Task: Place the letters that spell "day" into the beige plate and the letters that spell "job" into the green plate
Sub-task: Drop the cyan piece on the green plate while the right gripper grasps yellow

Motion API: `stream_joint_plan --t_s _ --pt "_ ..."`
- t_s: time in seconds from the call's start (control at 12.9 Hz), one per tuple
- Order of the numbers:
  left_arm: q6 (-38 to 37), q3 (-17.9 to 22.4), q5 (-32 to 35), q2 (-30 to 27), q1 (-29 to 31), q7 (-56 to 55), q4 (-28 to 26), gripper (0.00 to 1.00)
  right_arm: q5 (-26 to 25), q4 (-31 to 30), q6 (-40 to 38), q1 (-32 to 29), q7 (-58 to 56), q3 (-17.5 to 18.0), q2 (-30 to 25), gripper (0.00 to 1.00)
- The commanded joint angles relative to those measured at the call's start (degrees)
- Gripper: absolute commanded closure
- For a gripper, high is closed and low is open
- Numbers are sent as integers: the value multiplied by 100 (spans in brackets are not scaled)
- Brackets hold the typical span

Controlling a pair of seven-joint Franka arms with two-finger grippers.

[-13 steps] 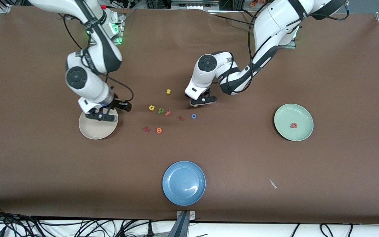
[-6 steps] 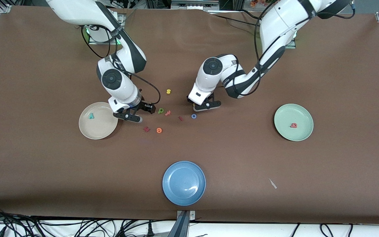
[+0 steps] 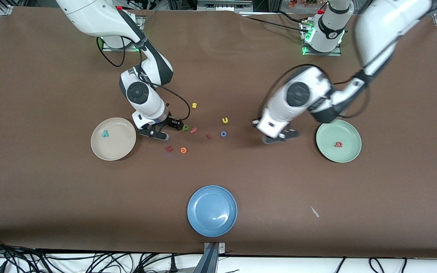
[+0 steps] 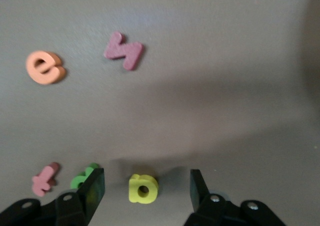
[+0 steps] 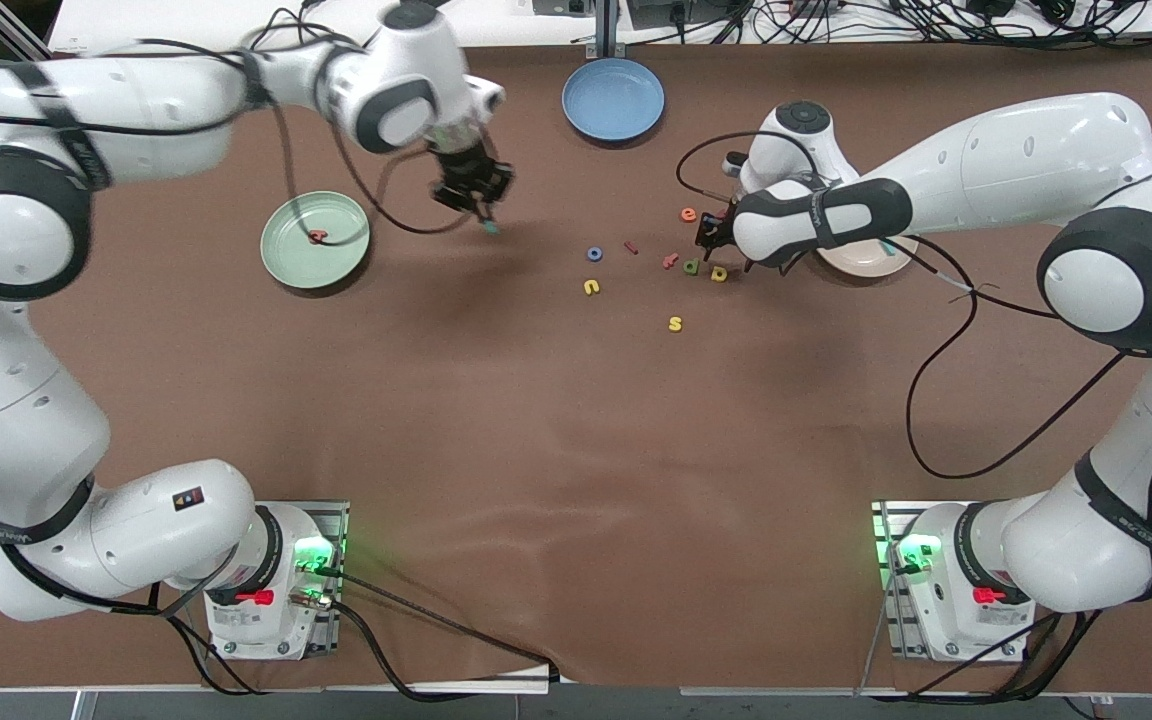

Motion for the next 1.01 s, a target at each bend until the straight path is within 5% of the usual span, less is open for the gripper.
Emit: stream_joint_plan --t_s 0.0,0.23,0.46,0.54,0.62,0.7,0.93 --pt "-498 -200 85 -30 1272 1317 -111 98 -118 -145 179 84 192 51 0 23" --pt "-526 150 356 5 2058 2680 -120 98 -118 -215 179 128 227 51 -8 27" --pt "-447 749 865 259 1910 3045 -120 95 -153 -233 179 128 227 51 -8 35" --pt "-447 758 919 295 1909 3054 -120 71 -214 -233 179 128 227 51 -8 36" --pt "-455 758 929 295 1909 3054 -111 11 -224 -233 179 128 227 51 -8 39" --pt "-464 724 859 260 1909 3028 -111 0 -224 -233 179 128 219 51 -8 43" --pt "-508 381 378 216 1586 2251 274 0 -303 -233 179 128 218 51 -8 58"
